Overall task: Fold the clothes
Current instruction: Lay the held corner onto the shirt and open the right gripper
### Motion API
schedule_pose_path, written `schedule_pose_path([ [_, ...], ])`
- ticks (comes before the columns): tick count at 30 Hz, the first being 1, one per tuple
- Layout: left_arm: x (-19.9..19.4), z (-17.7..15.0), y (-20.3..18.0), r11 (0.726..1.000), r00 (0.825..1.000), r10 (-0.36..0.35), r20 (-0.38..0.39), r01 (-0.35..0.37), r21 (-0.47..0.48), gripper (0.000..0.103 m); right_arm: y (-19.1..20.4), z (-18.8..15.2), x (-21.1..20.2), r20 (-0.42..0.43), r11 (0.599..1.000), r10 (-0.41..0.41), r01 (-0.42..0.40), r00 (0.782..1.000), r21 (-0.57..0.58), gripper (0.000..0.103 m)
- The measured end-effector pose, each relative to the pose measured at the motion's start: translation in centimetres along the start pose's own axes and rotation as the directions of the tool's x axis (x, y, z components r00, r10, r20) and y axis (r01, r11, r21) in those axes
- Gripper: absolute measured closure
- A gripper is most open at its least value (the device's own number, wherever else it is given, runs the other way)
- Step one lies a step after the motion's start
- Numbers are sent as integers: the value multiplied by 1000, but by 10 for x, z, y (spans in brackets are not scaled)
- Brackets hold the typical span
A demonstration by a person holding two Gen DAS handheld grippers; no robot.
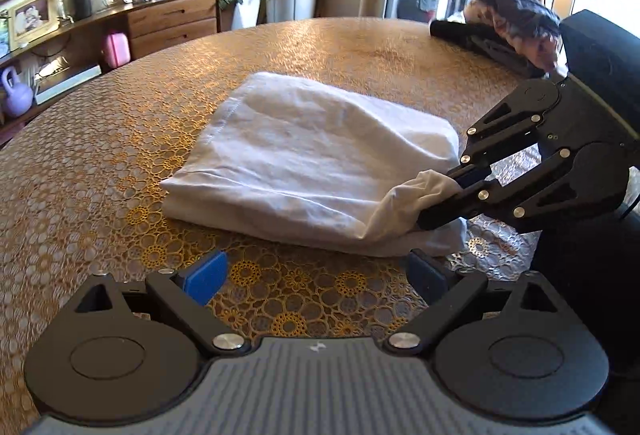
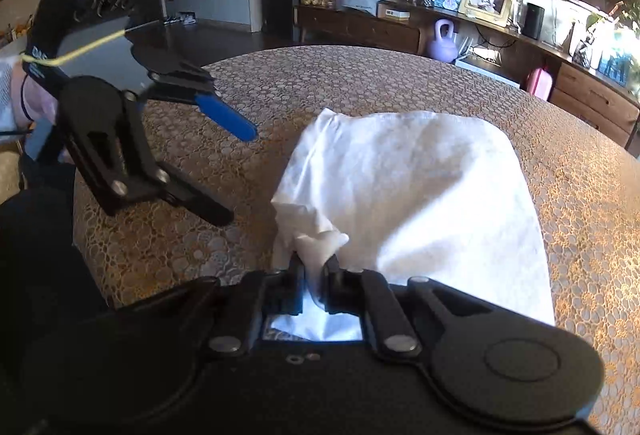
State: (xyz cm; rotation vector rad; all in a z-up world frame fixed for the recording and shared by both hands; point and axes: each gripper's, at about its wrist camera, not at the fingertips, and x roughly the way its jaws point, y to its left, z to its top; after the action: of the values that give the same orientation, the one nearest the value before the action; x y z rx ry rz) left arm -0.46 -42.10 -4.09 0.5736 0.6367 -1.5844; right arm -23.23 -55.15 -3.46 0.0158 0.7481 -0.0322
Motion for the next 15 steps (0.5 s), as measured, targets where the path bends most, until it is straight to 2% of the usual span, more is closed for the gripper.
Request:
schedule_pose_path([
  [3, -9, -2, 2, 1000, 1000, 7, 23, -7, -19, 6, 7, 1, -6, 18, 997, 2, -1, 1000, -78, 0],
  [7, -17, -1, 7, 999, 999, 7, 48, -5, -50, 6, 22, -13, -16, -9, 986, 14, -15, 1000, -166, 0],
  [12, -21, 3, 3, 996, 995, -45, 85, 52, -79, 6, 26, -18, -38, -25, 989, 85, -87, 996, -119, 0],
  [15, -18, 6, -19, 992, 988, -122, 95, 125, -27, 6, 22, -15, -49, -4, 994, -3, 3, 1000, -107, 0],
])
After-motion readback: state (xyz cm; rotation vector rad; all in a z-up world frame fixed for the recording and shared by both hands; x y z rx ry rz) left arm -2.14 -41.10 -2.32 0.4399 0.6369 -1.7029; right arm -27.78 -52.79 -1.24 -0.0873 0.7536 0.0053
